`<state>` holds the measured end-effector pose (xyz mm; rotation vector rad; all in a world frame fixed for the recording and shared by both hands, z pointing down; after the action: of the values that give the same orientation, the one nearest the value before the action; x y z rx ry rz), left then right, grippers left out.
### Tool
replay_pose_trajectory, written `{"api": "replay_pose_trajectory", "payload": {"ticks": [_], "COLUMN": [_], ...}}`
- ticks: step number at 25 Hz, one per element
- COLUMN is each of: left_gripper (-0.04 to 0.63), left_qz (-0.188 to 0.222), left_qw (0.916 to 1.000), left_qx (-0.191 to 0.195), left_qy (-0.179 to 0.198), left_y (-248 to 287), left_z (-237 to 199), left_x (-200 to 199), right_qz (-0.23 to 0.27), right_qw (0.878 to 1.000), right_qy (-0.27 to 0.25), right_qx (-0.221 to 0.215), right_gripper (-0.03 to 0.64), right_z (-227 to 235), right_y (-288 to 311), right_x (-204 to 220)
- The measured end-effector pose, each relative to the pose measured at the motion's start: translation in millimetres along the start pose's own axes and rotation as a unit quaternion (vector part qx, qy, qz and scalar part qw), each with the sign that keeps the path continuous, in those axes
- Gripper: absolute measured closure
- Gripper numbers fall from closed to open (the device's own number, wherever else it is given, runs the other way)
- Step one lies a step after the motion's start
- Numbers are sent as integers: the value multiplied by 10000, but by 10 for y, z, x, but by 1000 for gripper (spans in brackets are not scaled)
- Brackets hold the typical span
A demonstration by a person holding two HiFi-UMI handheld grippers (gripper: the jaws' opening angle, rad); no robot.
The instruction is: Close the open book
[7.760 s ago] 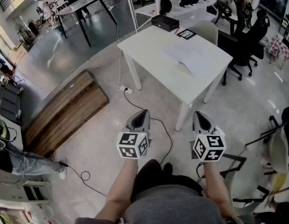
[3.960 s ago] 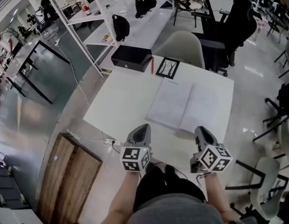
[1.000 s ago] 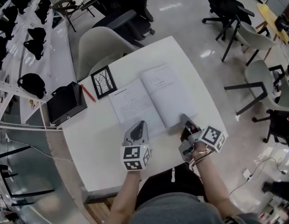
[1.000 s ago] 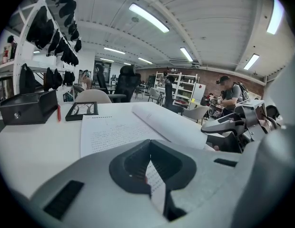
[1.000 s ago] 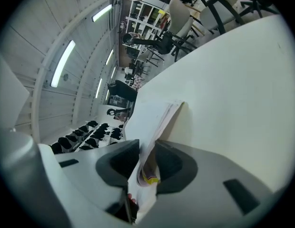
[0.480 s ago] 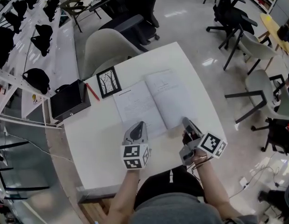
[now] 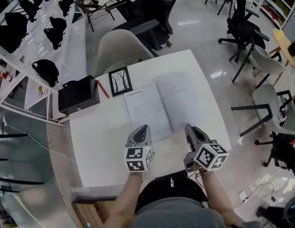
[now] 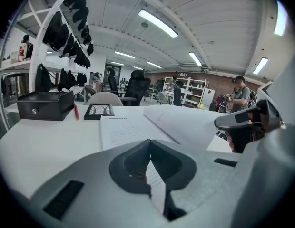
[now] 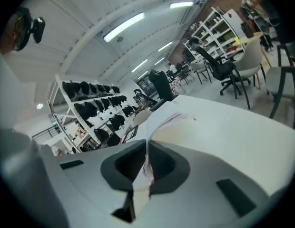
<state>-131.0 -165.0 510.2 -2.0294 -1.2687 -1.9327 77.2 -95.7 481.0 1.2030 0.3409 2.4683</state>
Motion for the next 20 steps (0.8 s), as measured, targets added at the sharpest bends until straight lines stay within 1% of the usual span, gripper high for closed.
{"api": "replay_pose_trajectory", "payload": {"ticks": [2, 6, 10, 15, 20], "left_gripper": [589, 589, 589, 589, 589], "left_qz": [33, 91, 98, 81, 104], "left_qw": [10000, 9998, 9996, 9994, 9990], "left_qx": [-41, -122, -195, -246, -336], "left_qy": [-48, -117, -158, -230, -289], "left_y": [-36, -99, -142, -204, -262], "left_z": [-23, -62, -94, -142, -182], "left_x": [7, 15, 42, 90, 120], "right_qz": [-52, -129, -249, -329, -411], "right_qw": [9995, 9980, 9940, 9900, 9871], "right_qy": [-321, -620, -1047, -1349, -1506], "right_qx": [-15, -65, -173, -257, -354], "right_gripper": [596, 598, 597, 597, 598], "right_z": [-62, -144, -251, -359, -410], "right_y": [3, 7, 30, 63, 104], "right_x": [12, 41, 74, 141, 209]}}
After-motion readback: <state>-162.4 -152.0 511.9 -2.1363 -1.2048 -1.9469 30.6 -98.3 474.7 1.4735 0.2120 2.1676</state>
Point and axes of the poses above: the fingertips, and each gripper's own axes: y forward along the fingers, z to its right, x out of its underside, the point moved 6 cm from there along -y, backward along the fingers, and after that the axes turned 2 degrees about x, right-handed, at the moved point
